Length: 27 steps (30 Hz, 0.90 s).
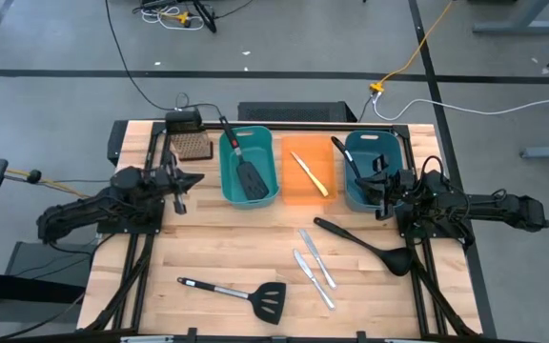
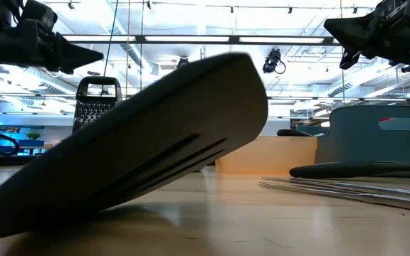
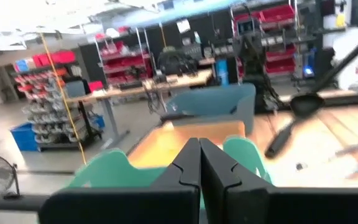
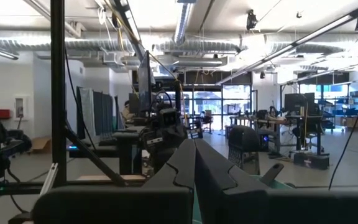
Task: Pick & Place Kitchen Items
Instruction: Put the spatula into the green container
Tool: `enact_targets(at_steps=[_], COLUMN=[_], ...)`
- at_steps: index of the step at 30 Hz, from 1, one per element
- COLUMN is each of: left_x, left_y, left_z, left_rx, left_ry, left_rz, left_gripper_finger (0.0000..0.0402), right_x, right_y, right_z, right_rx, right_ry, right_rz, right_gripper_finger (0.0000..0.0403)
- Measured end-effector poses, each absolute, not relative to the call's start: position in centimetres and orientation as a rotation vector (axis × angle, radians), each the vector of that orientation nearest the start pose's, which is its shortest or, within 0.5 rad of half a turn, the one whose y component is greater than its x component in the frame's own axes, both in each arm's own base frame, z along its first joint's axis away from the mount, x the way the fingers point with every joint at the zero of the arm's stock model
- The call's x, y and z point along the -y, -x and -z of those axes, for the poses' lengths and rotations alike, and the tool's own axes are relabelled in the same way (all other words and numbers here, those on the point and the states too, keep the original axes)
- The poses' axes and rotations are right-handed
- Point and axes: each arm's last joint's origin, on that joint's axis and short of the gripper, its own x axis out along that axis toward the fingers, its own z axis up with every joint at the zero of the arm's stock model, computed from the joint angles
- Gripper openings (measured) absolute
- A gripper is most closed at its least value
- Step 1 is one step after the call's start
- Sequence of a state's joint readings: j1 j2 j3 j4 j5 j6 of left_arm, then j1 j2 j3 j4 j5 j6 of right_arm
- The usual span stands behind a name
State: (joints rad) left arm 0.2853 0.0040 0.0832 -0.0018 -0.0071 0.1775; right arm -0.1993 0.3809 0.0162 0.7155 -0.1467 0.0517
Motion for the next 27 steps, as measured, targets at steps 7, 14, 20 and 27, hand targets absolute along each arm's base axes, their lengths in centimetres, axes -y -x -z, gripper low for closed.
enact_targets(at_steps=[7,14,20,27], left_x=[-2.6,-2.7,-2.7,-2.6], left_y=[-9.2,-9.3,-9.3,-9.4], left_z=[-17.5,-17.2,-17.2,-17.2], left_rx=[0.005,0.024,0.025,0.028], left_ry=[-0.198,-0.219,-0.219,-0.219], left_rz=[-0.31,-0.33,-0.328,-0.298], left_gripper_finger=[0.0,0.0,0.0001,0.0003], right_x=[1.9,1.9,1.9,1.9], right_y=[-11.5,-11.5,-11.5,-11.5], right_z=[-20.3,-20.3,-20.2,-20.2], right_rx=[0.339,0.338,0.331,0.332], right_ry=[0.008,0.008,0.006,0.006], right_rz=[0.043,0.043,0.043,0.043], right_gripper_finger=[0.0006,0.0006,0.0006,0.0006])
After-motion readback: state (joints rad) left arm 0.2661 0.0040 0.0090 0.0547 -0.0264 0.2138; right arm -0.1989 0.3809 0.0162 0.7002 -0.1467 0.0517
